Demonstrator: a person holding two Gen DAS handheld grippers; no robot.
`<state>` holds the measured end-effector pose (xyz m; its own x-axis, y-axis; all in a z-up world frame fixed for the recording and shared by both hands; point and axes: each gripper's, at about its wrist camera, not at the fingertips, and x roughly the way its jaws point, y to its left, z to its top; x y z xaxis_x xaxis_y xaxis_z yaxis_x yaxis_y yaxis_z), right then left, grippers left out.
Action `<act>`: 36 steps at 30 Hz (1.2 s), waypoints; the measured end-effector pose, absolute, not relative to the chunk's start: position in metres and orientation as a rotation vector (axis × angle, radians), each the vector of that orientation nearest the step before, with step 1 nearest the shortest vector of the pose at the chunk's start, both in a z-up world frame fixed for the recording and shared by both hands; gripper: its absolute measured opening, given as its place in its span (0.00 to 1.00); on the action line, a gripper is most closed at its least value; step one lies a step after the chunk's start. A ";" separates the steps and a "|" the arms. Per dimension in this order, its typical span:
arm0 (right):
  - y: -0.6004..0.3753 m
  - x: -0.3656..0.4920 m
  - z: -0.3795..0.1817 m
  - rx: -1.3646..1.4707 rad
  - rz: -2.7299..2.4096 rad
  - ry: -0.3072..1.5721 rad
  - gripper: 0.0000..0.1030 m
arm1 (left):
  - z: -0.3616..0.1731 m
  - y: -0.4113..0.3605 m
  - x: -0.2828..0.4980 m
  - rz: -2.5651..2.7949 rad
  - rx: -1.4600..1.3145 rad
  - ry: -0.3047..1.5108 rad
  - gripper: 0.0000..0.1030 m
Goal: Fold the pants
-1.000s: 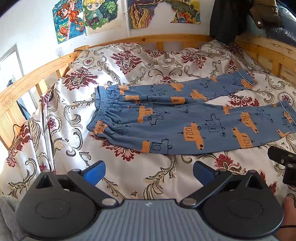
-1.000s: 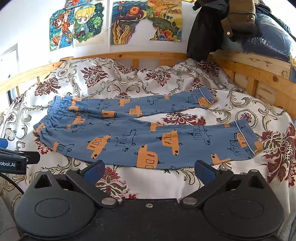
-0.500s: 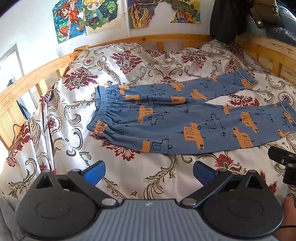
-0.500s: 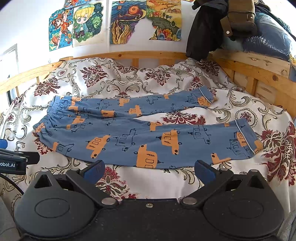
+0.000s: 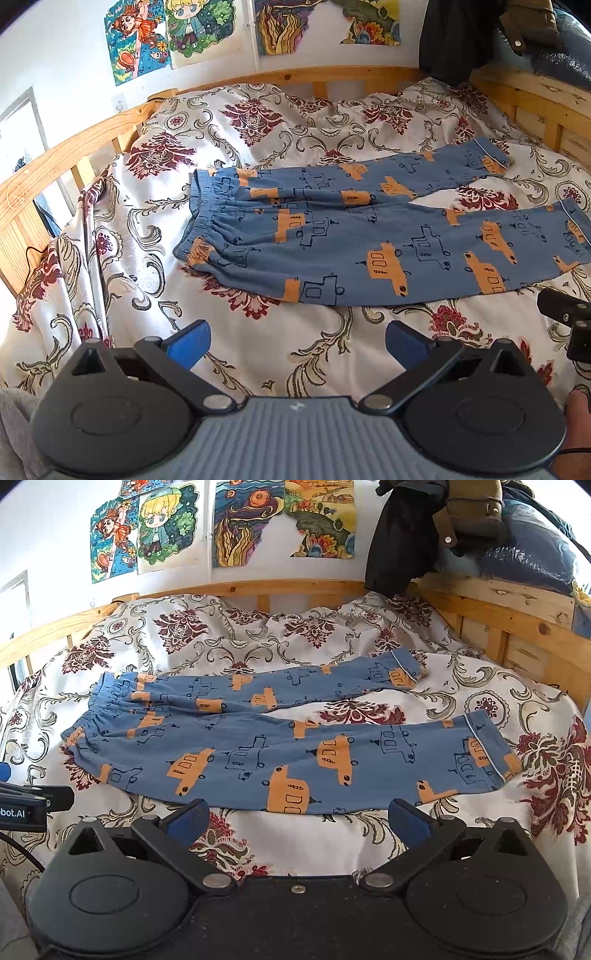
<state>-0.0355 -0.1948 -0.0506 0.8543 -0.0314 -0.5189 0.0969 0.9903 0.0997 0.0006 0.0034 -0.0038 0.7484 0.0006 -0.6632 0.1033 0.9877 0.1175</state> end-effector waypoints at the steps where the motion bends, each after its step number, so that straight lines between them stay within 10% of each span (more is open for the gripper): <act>1: -0.195 -0.035 -0.049 0.124 -0.069 0.543 1.00 | -0.004 0.004 0.001 -0.056 0.150 0.724 1.00; 24: -0.237 0.032 -0.012 0.071 0.056 0.545 1.00 | 0.041 0.017 0.087 -0.136 0.047 0.732 1.00; 36: -0.287 0.274 -0.018 -0.123 0.443 0.766 0.99 | 0.034 -0.002 0.295 -0.310 0.239 0.662 1.00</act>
